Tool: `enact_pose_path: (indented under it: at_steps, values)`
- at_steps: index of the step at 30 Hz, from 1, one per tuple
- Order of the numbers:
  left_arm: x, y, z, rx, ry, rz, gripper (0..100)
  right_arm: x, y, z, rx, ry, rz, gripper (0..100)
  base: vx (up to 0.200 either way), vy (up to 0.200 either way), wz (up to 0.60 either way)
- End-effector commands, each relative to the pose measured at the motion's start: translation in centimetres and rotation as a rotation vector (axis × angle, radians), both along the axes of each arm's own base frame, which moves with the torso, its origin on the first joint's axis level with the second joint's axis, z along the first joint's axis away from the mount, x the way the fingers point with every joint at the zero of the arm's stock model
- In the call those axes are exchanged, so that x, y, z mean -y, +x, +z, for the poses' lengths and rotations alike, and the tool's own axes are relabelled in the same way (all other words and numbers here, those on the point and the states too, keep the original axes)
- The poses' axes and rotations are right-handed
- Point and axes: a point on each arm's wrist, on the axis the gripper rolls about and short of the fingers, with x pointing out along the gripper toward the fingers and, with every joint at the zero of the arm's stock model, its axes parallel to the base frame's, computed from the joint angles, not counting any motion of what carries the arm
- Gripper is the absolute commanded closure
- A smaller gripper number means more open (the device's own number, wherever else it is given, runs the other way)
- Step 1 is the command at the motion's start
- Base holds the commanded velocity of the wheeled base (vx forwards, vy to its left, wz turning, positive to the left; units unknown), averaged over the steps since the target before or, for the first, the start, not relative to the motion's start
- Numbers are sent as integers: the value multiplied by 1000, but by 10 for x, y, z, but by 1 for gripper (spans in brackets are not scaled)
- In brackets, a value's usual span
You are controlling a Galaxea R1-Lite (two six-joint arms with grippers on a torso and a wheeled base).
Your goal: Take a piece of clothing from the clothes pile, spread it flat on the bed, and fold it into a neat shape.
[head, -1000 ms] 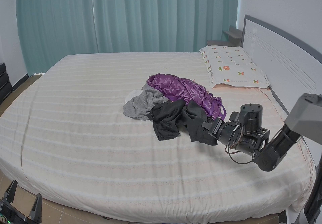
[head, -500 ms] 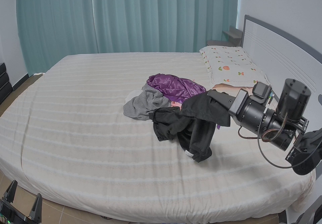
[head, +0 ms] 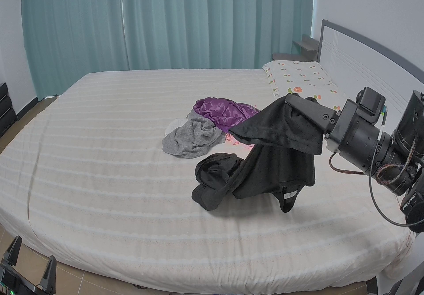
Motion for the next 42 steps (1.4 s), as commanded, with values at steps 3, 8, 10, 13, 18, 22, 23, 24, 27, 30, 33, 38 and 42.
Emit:
enact_pose_path:
  at_steps: [3,8,10,13,18,22,23,24,27,30,33,38,42]
  values:
    - [0,-3,9,56,-20,-15,0,-1,0,-1,-2,-2,5,100,0,0,0]
    - [2,-3,88,152,-182,-93,0,-4,3,-2,-6,-5,6,100,0,0,0]
    - [2,5,83,91,-130,-119,0,-4,3,-3,-8,-7,6,100,0,0,0]
    - [3,18,68,-39,-116,-135,0,-5,4,-6,-17,-13,6,100,0,0,0]
    - [7,42,52,-253,-135,-292,0,-4,7,-6,-16,-14,-6,100,0,0,0]
    - [10,65,48,-417,-139,-387,0,-2,6,-3,-7,-7,-6,100,0,0,0]
    - [12,72,46,-460,-126,-404,0,-3,6,-4,-10,-9,-8,100,0,0,0]
    - [13,80,45,-497,-117,-416,0,-3,6,-4,-10,-11,-11,100,0,0,0]
    - [17,104,42,-575,-118,-434,0,-2,6,-3,-4,-9,-16,100,0,0,0]
    - [29,138,37,-636,-110,-486,0,0,9,1,21,-12,-28,100,0,0,0]
    - [43,171,26,-655,-88,-515,0,1,10,4,33,-7,-35,100,0,0,0]
    - [72,210,-4,-699,-24,-522,0,-1,9,6,64,9,-27,100,0,0,0]
    - [104,243,-30,-740,-27,-481,0,-5,14,6,67,13,-23,100,0,0,0]
